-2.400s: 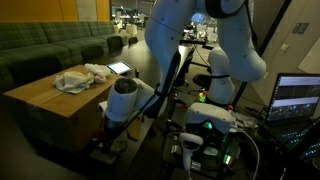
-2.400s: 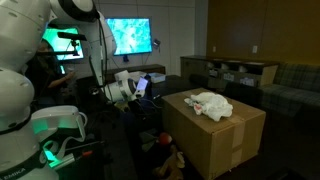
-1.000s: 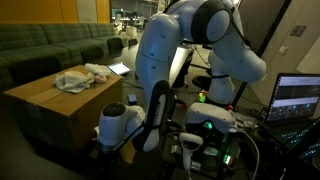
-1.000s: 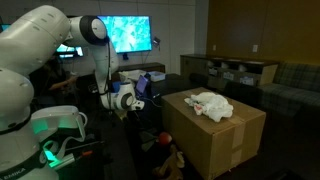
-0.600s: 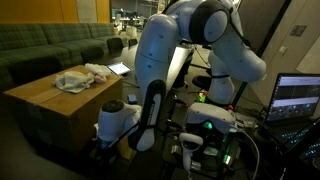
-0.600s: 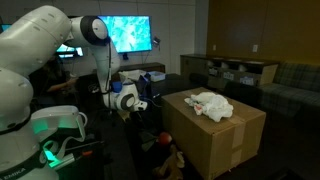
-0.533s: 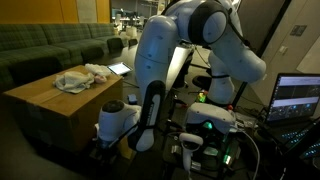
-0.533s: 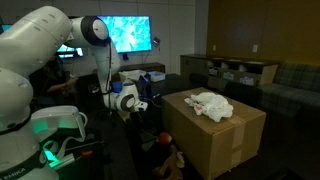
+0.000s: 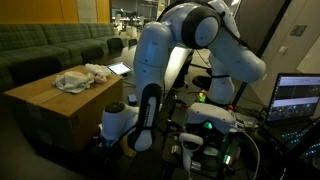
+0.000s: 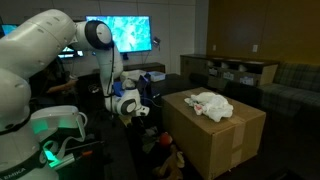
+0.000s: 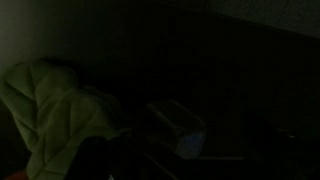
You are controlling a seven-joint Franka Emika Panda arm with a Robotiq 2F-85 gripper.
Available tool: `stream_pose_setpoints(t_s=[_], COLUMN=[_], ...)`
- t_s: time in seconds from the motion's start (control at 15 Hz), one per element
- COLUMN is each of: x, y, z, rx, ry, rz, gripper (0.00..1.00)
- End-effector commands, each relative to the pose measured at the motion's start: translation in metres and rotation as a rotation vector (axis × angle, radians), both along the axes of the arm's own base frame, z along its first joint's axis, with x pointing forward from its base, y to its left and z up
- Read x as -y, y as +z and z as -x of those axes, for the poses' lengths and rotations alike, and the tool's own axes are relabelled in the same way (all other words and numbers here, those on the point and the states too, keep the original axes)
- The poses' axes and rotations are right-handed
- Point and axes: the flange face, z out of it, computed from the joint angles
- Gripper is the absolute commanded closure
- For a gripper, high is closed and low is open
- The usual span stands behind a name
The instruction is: Put the objects on the table onto the box and the objects on the box onto the table
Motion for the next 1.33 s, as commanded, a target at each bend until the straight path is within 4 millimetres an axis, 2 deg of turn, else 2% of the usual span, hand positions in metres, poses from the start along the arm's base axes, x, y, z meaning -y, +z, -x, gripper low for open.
stream_pose_setpoints(t_s=[0.0, 0.6, 0.73, 0.87, 1.0, 1.07, 1.2, 1.27], x=[0.006, 0.009, 0.007, 0.005, 0.000, -0.002, -0.005, -0.006], y=[-0.007, -0.012, -0.013, -0.011, -0.012, -0.010, -0.012, -0.011], z=[-0.005, -0.005, -0.006, -0.007, -0.007, -0.008, -0.008, -0.009], rx=[0.012, 0.012, 0.015, 0.017, 0.020, 0.020, 0.021, 0.020], ry=[0.000, 0.004, 0.004, 0.004, 0.009, 0.009, 0.010, 0.010], rz=[-0.026, -0.034, -0.037, -0.044, -0.052, -0.058, -0.063, -0.067], gripper=[0.00, 0.00, 0.09, 0.02, 0.00, 0.05, 0.29, 0.31])
